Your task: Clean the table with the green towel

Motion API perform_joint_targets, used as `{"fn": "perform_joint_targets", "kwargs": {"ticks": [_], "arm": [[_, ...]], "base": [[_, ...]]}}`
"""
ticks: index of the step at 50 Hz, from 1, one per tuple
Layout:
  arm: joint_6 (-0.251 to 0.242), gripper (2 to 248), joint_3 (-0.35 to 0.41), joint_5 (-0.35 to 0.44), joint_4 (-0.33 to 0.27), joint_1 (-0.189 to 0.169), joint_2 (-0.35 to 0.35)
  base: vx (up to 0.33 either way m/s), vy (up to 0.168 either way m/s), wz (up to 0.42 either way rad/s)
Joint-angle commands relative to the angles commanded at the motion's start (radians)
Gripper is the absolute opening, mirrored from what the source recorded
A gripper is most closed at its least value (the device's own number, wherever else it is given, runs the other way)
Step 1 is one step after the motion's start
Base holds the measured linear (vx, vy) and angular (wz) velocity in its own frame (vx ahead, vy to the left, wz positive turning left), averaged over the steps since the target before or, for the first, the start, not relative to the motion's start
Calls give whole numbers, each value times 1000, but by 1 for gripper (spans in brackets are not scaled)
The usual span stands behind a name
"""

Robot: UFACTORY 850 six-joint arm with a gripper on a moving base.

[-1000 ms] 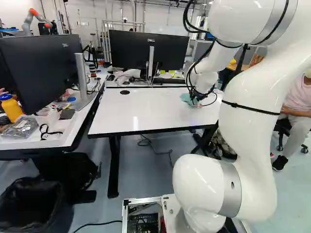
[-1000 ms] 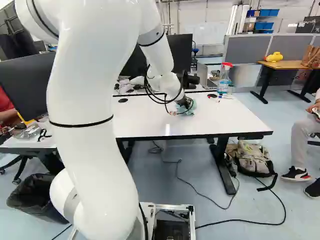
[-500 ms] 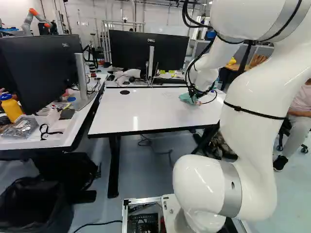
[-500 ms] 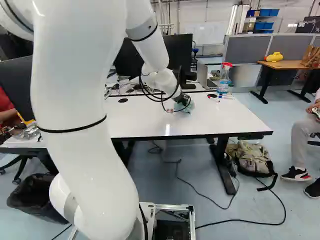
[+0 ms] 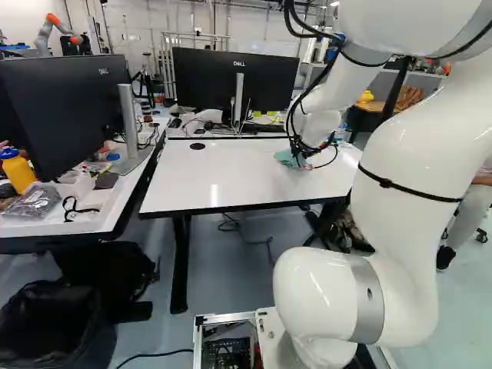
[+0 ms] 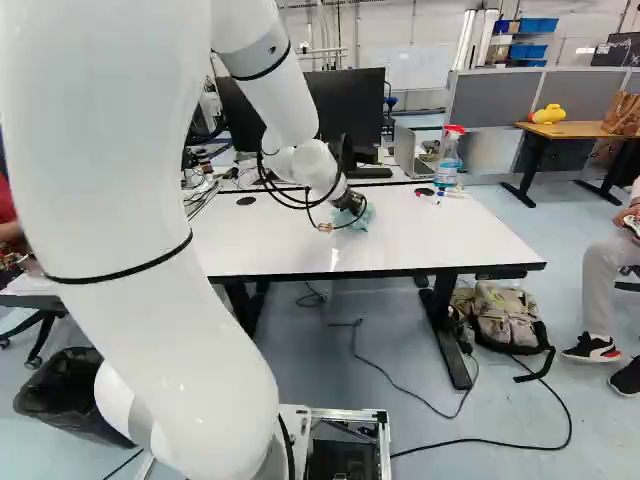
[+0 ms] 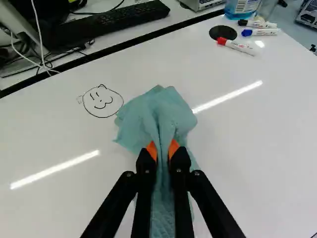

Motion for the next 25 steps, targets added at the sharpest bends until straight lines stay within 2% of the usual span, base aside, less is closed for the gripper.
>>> {"fn": "perform_joint_targets", "kwargs": {"ticks": [16,25], "arm": [[0,45,73,0,0,36,68],[0,45,81,0,0,38,75]], "base": [[0,0,0],[0,0,0]]}}
